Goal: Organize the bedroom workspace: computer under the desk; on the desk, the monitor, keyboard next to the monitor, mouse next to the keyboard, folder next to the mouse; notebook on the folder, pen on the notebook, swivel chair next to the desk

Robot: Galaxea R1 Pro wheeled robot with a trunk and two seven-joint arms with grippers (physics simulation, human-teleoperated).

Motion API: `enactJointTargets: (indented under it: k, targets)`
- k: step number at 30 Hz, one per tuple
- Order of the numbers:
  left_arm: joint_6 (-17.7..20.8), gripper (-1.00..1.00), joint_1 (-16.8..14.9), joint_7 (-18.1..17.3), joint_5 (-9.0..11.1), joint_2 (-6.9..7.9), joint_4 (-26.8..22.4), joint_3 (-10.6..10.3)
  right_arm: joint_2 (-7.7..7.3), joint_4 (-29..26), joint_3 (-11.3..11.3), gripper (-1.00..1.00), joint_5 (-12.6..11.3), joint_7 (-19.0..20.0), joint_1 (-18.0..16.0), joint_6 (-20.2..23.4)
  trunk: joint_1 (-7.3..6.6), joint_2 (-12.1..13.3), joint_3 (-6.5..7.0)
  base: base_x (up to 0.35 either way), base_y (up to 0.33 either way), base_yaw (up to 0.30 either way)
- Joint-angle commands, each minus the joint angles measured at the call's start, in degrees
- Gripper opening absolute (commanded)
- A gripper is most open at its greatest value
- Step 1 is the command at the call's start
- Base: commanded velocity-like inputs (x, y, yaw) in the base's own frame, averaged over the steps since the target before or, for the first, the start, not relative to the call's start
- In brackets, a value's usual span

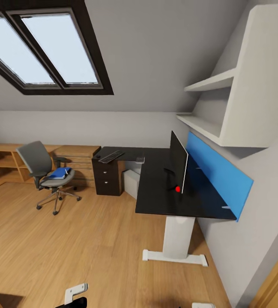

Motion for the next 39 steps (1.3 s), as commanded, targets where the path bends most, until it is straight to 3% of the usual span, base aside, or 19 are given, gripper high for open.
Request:
enactJointTargets:
  k: [1,13,39]
  targets:
    - [-0.18,1.00,-0.04,0.24,0.59,0.03,-0.04,-0.49,0.03,0.12,0.50,1.00,-0.48,-0.14,-0.07,-0.22,-0.19,0.31,0.06,0.000,0.000,0.000]
    - [-0.12,1.00,-0.04,0.24,0.59,0.03,-0.04,-0.49,-0.18,0.13,0.45,1.00,-0.53,-0.25,-0.07,-0.21,-2.82,5.09,2.21,0.000,0.000,0.000]
    - [-0.09,1.00,-0.04,0.26,0.64,0.03,-0.04,-0.49,-0.25,0.15,0.49,1.00,-0.56,-0.26,-0.07,-0.18,-2.82,5.09,2.21,0.000,0.000,0.000]
